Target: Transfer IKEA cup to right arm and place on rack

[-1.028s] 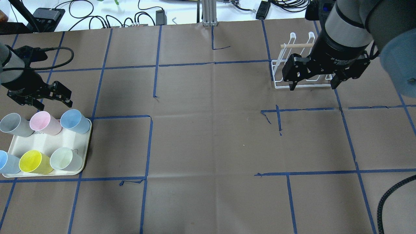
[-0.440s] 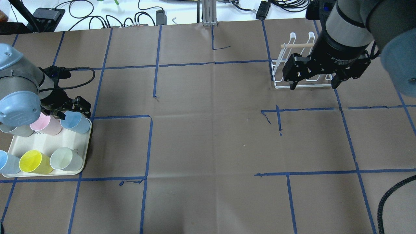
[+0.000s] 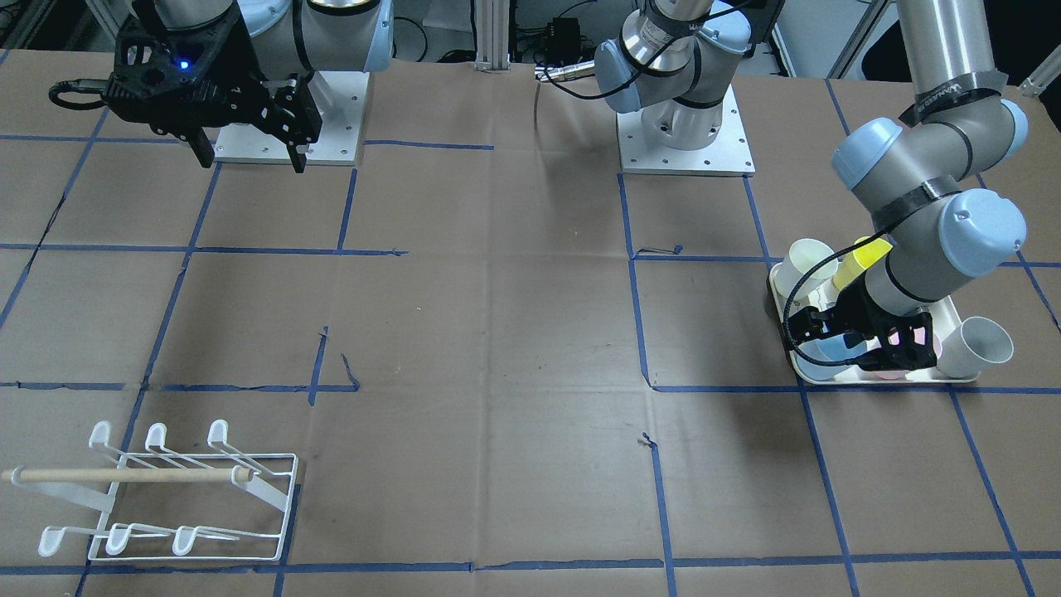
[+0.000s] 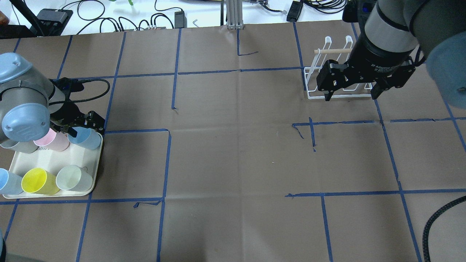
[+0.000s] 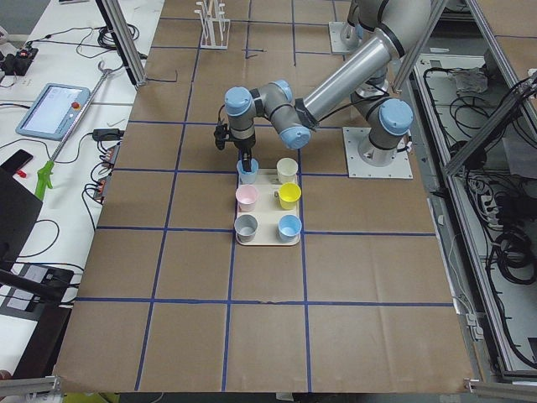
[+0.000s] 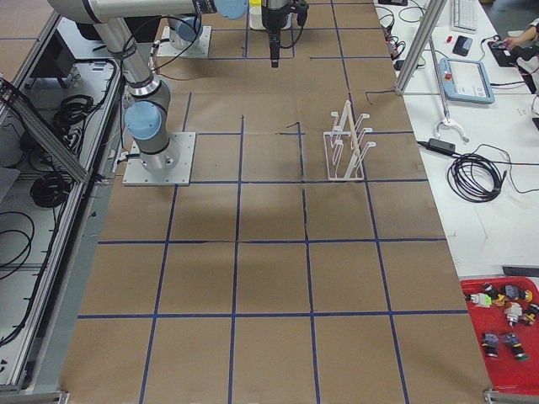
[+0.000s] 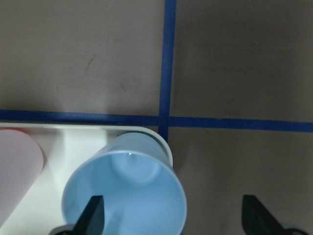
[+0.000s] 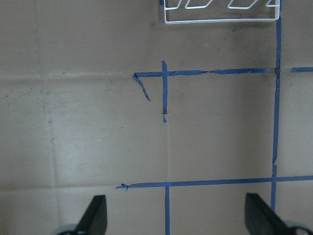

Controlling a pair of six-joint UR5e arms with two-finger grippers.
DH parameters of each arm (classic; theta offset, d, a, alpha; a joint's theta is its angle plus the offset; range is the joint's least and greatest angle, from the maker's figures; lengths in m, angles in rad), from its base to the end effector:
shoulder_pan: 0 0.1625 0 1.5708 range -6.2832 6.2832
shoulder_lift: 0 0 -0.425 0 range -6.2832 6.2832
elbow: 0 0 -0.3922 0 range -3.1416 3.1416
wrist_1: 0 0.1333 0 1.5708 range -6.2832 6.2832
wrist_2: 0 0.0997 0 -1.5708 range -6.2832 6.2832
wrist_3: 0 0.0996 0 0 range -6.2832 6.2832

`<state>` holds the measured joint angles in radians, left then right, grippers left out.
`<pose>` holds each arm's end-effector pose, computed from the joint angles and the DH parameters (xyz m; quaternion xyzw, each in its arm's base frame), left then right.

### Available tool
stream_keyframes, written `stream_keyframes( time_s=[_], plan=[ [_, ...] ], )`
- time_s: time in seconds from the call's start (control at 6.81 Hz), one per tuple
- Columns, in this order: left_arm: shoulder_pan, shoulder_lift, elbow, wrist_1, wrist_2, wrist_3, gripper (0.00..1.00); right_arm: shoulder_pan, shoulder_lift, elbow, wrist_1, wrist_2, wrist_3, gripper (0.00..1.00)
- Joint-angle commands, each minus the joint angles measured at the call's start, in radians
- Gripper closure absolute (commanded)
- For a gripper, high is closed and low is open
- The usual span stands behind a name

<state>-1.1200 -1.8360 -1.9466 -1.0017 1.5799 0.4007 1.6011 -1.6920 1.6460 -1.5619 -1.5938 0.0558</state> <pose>0.1065 -0.5240 0.2316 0.0249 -0.9990 -0.0346 0.0107 0.1444 -0.4396 0.5066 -0.0130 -0.9997 0.0190 0.0107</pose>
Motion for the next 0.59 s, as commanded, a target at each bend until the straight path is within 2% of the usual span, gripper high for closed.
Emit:
stream_keyframes(
  time_s=[0.0,0.15,0.29,0.44],
  plan=[
    [0.000,0.001,0.001,-0.003,0.005,0.007,0.37,0.002,0.006,0.000,-0.004,-0.002,-0.001,0.00],
    [0.003,0.003,0.001,-0.008,0.006,0.006,0.74,0.003,0.008,0.000,-0.012,0.000,-0.001,0.00],
    [0.005,0.006,0.003,-0.014,0.006,0.003,0.94,0.005,0.008,0.002,-0.047,0.002,0.025,0.01],
    [0.006,0.015,0.003,-0.015,0.006,0.004,1.00,0.005,0.009,0.011,-0.132,0.005,0.127,0.01]
  ],
)
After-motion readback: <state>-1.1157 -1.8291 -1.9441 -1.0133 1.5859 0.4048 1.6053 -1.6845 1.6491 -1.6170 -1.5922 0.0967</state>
